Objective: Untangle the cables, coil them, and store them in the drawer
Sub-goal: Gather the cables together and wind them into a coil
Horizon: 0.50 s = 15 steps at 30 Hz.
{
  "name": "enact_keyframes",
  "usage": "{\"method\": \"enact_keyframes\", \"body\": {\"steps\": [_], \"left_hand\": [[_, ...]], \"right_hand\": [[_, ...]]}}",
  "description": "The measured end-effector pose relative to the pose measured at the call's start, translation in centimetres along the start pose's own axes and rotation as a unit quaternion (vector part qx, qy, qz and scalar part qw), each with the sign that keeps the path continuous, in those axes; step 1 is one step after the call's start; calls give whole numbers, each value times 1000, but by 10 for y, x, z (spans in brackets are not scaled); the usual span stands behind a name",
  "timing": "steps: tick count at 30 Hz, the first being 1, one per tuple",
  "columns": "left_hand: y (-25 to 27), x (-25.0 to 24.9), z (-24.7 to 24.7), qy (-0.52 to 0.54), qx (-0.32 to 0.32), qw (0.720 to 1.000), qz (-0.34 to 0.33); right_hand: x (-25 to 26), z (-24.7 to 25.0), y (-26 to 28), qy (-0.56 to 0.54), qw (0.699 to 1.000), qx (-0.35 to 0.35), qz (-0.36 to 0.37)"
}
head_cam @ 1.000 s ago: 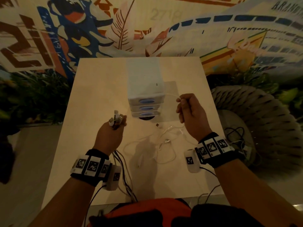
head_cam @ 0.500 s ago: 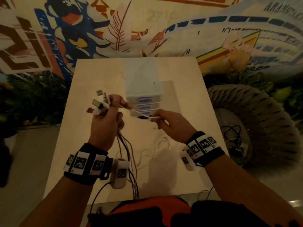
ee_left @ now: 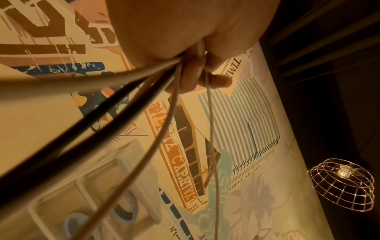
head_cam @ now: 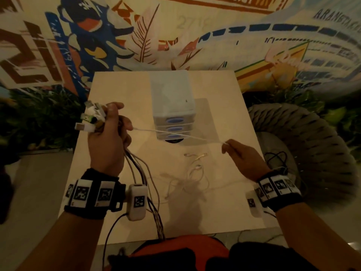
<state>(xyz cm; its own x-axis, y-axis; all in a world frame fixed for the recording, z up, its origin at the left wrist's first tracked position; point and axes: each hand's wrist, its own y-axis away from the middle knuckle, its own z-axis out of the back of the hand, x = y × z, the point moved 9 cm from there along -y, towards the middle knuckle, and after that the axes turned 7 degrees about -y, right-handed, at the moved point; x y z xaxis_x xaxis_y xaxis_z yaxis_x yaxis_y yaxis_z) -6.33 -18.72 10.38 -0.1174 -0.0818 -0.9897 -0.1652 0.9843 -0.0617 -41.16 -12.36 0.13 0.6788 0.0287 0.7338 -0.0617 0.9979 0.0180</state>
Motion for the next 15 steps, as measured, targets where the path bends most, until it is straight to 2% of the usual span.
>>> {"method": "enact_keyframes", "body": {"steps": [3, 8, 11, 15], "left_hand": [[3, 8, -12, -18, 14, 999, 23], [8, 23, -28, -8, 13, 998, 54], [4, 29, -27, 13, 2, 998, 68], [-1, 35, -26, 27, 6, 997, 71]], "right_hand": [[-28, -21, 47, 4, 998, 50, -40], [-55, -62, 113, -53, 980, 134, -137], [-63, -88, 145, -56, 968, 207, -131], [-75, -104, 166, -80, 963, 219, -137]]}}
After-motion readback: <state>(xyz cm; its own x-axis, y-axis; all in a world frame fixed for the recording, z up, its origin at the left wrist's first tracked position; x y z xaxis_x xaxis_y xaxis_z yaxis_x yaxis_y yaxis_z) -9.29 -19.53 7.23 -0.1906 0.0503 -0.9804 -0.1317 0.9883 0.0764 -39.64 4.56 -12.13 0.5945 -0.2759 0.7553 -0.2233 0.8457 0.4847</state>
